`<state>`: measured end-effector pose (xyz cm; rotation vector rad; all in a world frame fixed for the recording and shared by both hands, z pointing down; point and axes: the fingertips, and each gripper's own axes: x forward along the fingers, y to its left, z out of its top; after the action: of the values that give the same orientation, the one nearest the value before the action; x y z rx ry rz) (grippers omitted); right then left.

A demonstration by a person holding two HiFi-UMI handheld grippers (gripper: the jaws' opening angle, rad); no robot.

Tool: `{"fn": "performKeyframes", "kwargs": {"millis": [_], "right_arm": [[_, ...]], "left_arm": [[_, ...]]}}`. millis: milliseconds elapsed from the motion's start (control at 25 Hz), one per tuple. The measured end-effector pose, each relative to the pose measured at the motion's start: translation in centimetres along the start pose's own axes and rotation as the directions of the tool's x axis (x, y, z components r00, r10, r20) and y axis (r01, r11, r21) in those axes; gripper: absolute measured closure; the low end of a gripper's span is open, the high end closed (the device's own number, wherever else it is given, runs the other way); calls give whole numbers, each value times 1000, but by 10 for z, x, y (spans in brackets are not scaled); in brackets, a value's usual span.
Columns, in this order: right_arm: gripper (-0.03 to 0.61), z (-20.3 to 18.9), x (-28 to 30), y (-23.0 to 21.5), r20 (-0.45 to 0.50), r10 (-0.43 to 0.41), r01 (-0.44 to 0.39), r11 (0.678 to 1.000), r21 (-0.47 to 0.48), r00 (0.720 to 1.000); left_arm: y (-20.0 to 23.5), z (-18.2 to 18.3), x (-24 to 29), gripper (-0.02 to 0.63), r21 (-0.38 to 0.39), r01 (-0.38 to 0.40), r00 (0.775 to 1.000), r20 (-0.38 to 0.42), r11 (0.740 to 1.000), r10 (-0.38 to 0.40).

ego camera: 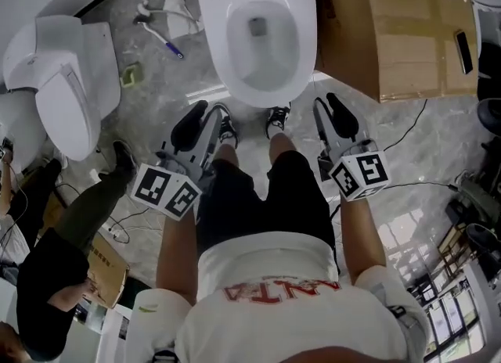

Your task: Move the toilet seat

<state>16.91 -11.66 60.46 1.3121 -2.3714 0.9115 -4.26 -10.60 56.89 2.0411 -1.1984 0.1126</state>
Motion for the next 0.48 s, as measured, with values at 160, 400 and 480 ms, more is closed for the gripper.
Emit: {"fn": "performKeyframes", "kwargs": {"millis": [160, 400, 480], "right_arm": [[465, -36, 19, -28, -14, -19, 19, 999, 31, 1000], [442, -109, 59, -71, -115, -30, 42, 993, 111, 993], [417, -137, 73, -83, -160, -34, 56, 989, 138, 987]], "left_arm": [[27, -43, 20, 500, -33, -29, 999, -28, 999, 29], [60, -103, 50, 465, -80, -53, 995, -83, 995, 46], [71, -120, 60, 456, -94, -56, 994, -96, 994, 47]]}}
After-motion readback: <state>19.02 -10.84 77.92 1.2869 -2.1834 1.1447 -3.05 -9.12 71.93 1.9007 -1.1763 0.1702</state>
